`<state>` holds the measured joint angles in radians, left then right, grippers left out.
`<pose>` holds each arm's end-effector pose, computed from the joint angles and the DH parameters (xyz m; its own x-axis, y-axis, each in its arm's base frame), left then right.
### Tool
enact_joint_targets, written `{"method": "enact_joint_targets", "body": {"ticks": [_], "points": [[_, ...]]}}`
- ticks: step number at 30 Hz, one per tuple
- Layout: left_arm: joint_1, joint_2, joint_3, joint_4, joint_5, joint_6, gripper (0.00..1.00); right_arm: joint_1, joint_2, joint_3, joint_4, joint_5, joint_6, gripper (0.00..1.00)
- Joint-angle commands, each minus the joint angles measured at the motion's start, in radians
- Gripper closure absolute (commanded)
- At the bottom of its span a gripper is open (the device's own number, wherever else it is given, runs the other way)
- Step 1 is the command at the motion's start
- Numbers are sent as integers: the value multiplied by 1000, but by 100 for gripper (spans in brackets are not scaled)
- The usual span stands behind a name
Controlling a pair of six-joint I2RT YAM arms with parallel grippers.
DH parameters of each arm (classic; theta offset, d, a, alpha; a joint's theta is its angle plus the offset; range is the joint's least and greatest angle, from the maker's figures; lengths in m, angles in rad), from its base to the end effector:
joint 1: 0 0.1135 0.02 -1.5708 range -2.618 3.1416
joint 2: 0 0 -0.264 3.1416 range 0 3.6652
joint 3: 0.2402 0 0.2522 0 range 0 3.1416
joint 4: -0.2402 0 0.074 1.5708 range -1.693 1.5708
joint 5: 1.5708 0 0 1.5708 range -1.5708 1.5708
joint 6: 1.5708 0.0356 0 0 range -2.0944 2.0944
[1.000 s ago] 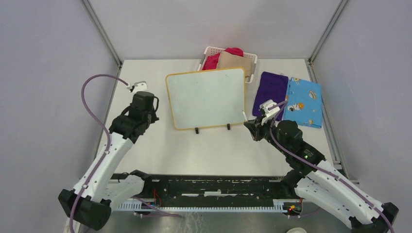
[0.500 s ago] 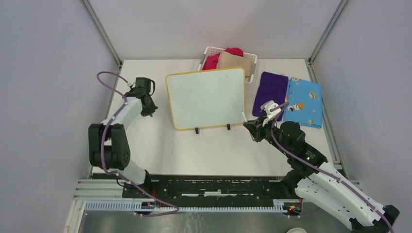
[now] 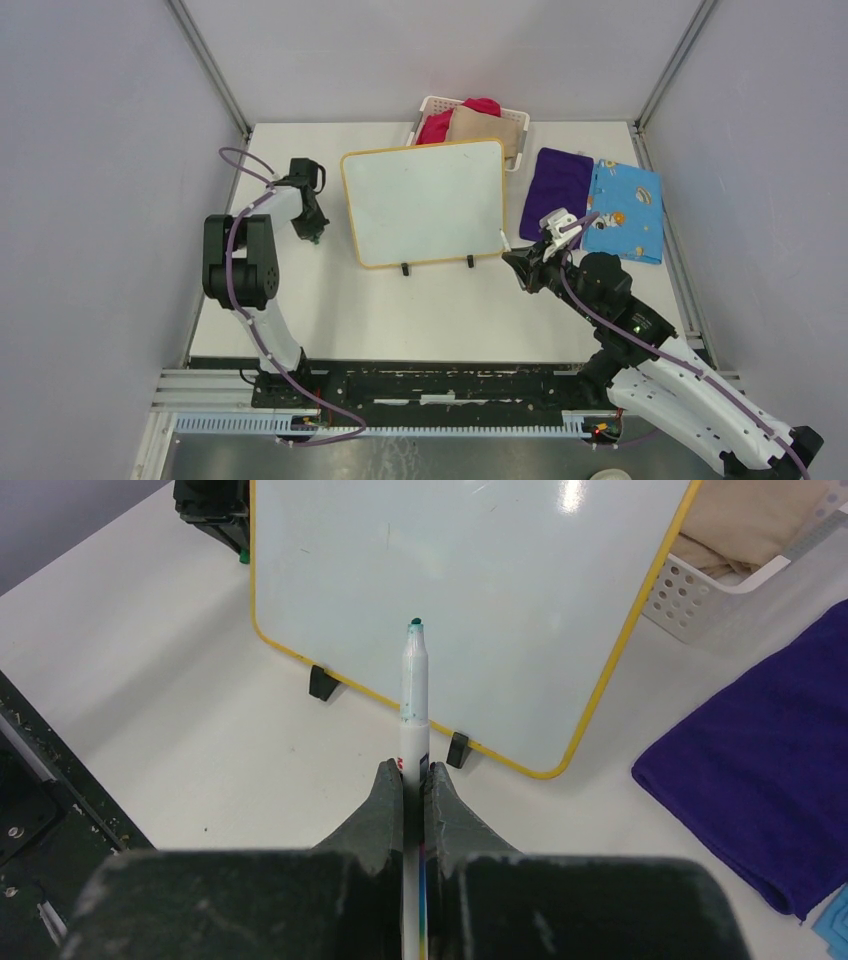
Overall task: Write a sentence on the whiteboard
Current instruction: Place the pen cap at the center of the board.
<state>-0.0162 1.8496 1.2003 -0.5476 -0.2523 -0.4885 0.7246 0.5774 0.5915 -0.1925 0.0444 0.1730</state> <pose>0.3638 0.0030 0.1660 -0.7865 -0.4418 -0.4316 -0.5035 0.8634 0.0338 0.1139 0.0987 0.3016 -0.2392 0.0179 -0.9708 -0.5972 0.7856 0.1617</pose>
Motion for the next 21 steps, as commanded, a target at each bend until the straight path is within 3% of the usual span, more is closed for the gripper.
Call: {"method": "enact_joint_targets", "body": {"ticks": [1,21], "points": [[13,14,19,28,9,20,96,-2,-4,10,36,12,-16,100],[13,11,-35,47,-3,19,69,-3,0,-4,21,39,-22,100]]}}
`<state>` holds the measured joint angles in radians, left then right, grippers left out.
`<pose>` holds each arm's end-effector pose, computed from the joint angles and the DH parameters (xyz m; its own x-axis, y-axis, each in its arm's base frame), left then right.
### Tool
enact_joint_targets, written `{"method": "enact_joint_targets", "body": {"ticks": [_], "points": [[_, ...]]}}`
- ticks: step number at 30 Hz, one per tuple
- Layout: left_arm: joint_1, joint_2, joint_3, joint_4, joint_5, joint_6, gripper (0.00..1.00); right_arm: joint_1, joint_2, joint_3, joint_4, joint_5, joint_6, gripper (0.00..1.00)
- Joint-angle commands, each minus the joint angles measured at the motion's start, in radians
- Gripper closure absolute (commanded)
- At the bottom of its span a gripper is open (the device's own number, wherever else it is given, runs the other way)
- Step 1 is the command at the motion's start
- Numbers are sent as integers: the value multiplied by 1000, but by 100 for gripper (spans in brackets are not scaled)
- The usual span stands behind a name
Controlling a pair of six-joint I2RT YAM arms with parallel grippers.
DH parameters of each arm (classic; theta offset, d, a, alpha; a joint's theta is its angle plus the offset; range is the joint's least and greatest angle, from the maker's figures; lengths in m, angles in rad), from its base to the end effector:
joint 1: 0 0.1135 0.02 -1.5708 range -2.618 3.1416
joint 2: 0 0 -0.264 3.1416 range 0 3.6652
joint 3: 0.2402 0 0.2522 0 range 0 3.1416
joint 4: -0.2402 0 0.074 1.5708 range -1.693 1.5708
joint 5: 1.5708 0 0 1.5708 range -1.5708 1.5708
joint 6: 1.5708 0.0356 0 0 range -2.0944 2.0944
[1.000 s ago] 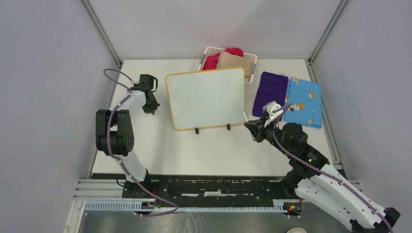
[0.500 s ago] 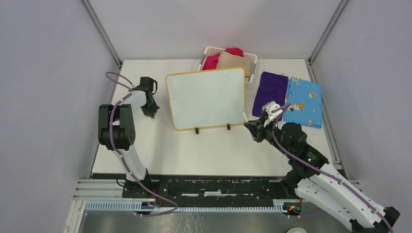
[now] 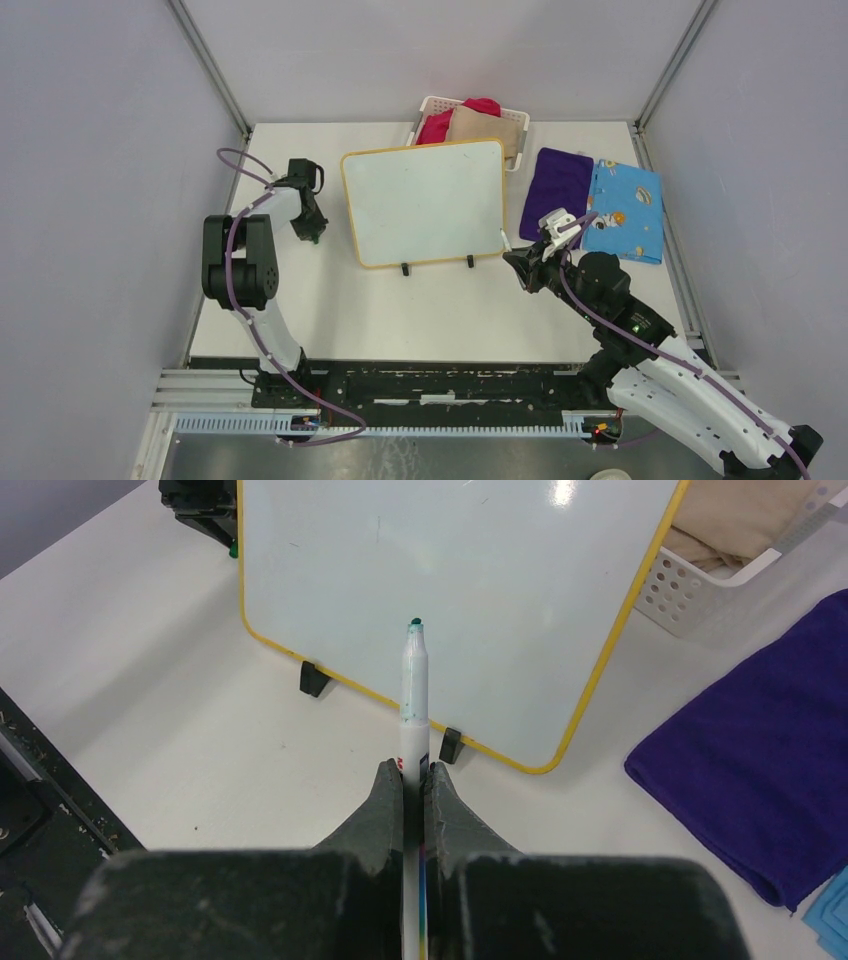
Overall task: Write a sentence on the whiteboard
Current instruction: Place the pen cap at the center of the board, then write a sentence on the whiteboard.
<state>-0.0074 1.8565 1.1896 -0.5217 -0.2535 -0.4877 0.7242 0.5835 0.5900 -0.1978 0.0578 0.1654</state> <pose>0.3645 0.0062 0.1618 -0.7792 -0.4479 -0.4385 -0.5111 0.8590 0.0308 0.1151 0.0990 0.2997 -0.2424 0.0051 -0.9702 -0.5870 0.7954 0.1508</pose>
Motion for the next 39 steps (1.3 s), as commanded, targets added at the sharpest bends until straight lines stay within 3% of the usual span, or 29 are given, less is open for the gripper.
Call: {"method": "enact_joint_targets", "body": {"ticks": [1,10,17,23,25,28,33,35,39], "points": [[4,2,-28,20,-1,17,68,-3,-6,-2,29,26,-15,100],[33,-115,-46,8,-53,-39,47,-3,-4,6,24,27,-15,100],[33,-386,-53,-13,-72,-119,30,-2,4,24,22,15,-6,100],[-40,-735,-121,30,-28,-89,29,-2,21,40,58,-48,14,100],[-64,-860,-170,95,51,-54,28,0,32,43,93,-113,19,100],[-82,-1001,-243,218,296,34,29,-1,63,50,167,-216,32,100],[-157,-1097,-325,339,587,90,28,31,152,96,246,-337,59,100],[-179,-1109,-347,396,715,68,23,62,187,124,255,-357,43,100],[-270,-1123,-394,592,842,-23,2,101,254,151,302,-420,44,100]]}}
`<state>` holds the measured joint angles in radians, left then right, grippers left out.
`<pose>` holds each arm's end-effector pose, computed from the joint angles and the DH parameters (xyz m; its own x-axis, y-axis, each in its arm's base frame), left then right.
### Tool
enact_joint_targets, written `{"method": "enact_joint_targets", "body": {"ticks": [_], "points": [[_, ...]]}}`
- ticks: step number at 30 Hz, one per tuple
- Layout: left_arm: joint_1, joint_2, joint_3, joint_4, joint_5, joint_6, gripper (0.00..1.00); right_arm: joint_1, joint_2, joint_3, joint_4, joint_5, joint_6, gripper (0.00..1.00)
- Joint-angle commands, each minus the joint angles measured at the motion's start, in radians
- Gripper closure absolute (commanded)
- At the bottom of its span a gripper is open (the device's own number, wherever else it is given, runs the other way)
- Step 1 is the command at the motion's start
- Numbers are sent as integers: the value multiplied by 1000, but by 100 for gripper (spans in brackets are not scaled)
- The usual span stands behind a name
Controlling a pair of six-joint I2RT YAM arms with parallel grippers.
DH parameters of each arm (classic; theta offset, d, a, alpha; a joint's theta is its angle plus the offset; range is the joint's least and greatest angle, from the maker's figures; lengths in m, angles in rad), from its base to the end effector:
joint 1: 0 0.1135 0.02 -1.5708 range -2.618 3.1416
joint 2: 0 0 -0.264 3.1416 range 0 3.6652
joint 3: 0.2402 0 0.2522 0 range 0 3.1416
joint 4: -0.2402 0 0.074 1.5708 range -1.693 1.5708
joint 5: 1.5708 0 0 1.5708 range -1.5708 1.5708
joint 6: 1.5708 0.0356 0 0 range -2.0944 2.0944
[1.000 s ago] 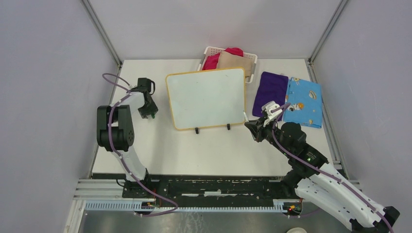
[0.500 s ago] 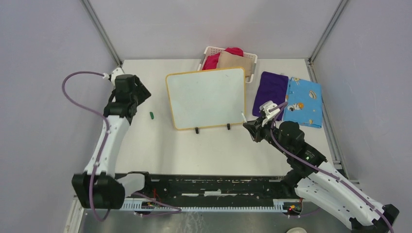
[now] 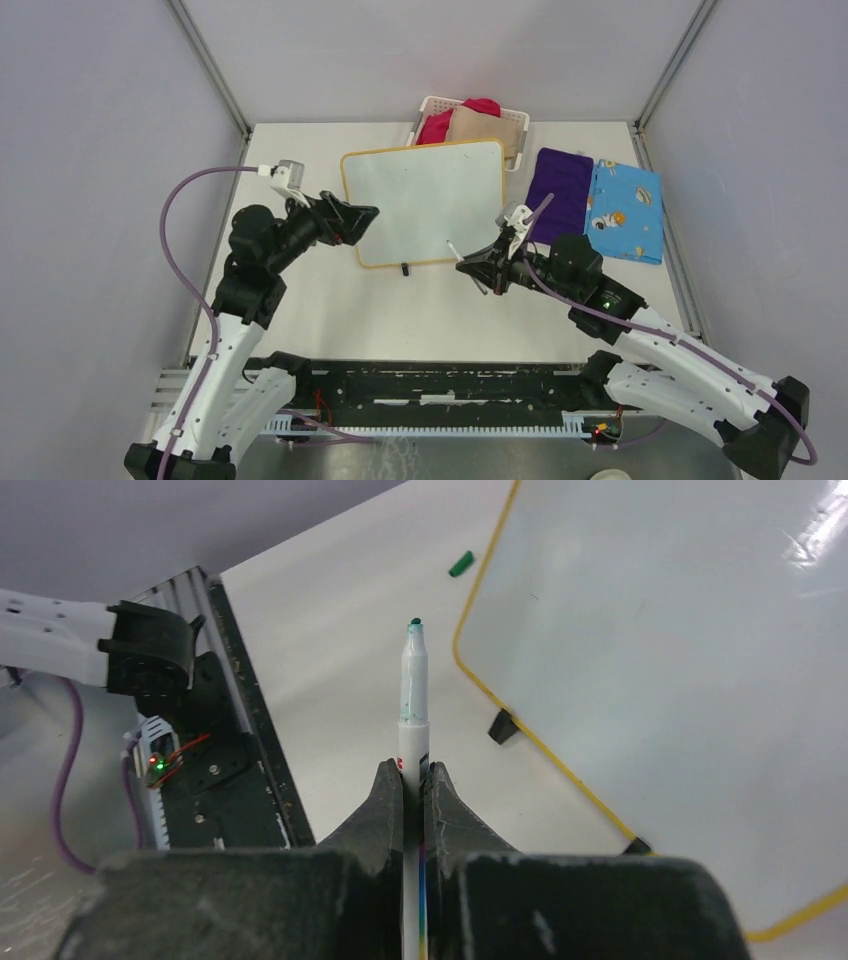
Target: Write a sentence on the whiteboard
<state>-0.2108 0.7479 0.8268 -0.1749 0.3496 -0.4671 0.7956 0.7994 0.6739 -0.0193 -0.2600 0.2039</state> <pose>0.1665 -0.0481 0.3619 -0.3223 -0.3637 -0.8740 0.4310 0.7656 -0.4775 0.1291 0.1448 0.3160 -0.2747 -0.0008 -0.9615 -0.8299 0.5053 0.2367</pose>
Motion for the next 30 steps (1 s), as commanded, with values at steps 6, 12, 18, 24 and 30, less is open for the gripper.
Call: {"method": "enact_joint_targets", "body": {"ticks": [6,12,18,24,30], "points": [[-140,5,-40,325,289,-91,0,55,81,21,263,-163,101,100],[-189,11,-47,318,423,-36,0,76,137,75,271,-239,113,100],[-234,39,-37,298,514,-37,8,102,167,93,289,-266,119,100],[-254,32,-34,272,555,-23,13,107,188,112,297,-273,122,100],[-288,58,-33,269,586,-27,25,109,198,113,341,-283,144,100]]}}
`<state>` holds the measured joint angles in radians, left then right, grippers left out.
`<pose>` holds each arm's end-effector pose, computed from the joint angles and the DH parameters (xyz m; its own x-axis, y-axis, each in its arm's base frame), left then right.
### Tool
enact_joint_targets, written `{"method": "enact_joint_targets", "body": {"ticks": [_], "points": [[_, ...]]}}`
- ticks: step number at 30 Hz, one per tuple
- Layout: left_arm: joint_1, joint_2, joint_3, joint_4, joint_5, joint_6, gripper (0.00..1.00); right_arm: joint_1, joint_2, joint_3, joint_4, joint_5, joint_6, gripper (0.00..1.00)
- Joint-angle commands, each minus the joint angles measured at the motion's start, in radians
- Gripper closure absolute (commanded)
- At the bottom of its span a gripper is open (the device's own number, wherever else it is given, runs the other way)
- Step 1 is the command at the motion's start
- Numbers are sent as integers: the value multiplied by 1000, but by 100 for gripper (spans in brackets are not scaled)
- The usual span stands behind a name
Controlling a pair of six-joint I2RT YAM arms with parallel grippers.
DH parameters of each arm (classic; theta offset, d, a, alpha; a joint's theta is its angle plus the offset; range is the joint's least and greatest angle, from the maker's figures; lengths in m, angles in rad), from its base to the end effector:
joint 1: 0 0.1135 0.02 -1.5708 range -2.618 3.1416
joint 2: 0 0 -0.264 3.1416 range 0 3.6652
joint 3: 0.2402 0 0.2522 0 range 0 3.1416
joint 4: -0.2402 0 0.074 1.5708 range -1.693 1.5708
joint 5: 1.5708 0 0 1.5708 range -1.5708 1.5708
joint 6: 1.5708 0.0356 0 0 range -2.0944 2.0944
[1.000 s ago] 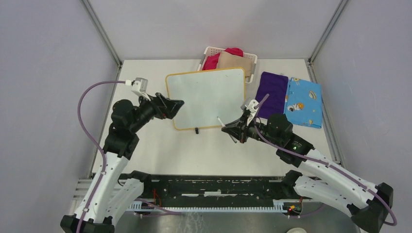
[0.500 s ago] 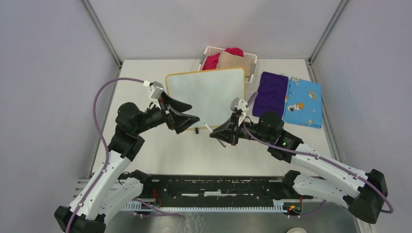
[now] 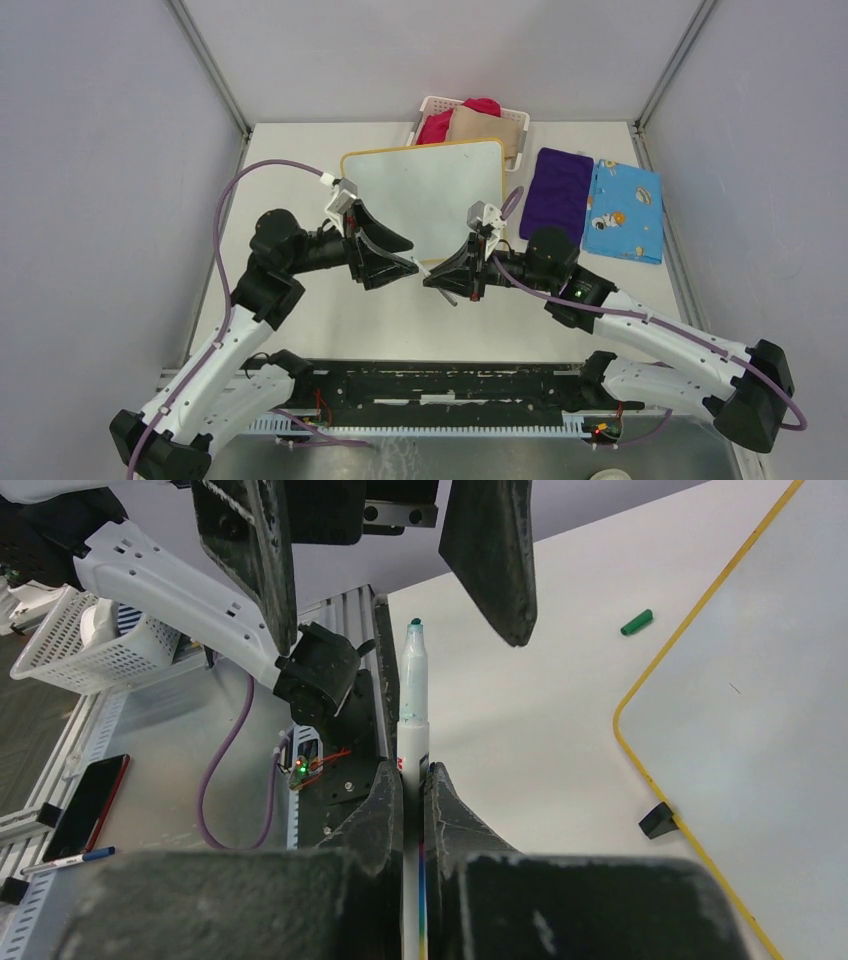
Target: Write a sentence on the whiteboard
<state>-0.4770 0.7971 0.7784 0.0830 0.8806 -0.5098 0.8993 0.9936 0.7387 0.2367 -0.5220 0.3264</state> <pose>0.1455 -0.1061 0.3640 -0.4264 -0.1294 -0.8952 0.8797 0.1709 -0.4437 0.1310 0.1934 0.3291 -0.3278 0.0343 -0.9441 -0.9330 0.1457 0.3292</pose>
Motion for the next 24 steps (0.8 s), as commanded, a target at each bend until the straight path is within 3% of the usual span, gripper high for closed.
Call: {"method": "enact_joint_targets", "body": {"ticks": [1,11,24], "points": [[-26,9,16,11,58,18,27,5,4,48,91,-21,23,100],[-61,57,29,-18,64,39,51,6,8,47,105,-25,23,100],[-81,74,53,-19,46,45,71,7,2,41,97,-29,13,100]]}}
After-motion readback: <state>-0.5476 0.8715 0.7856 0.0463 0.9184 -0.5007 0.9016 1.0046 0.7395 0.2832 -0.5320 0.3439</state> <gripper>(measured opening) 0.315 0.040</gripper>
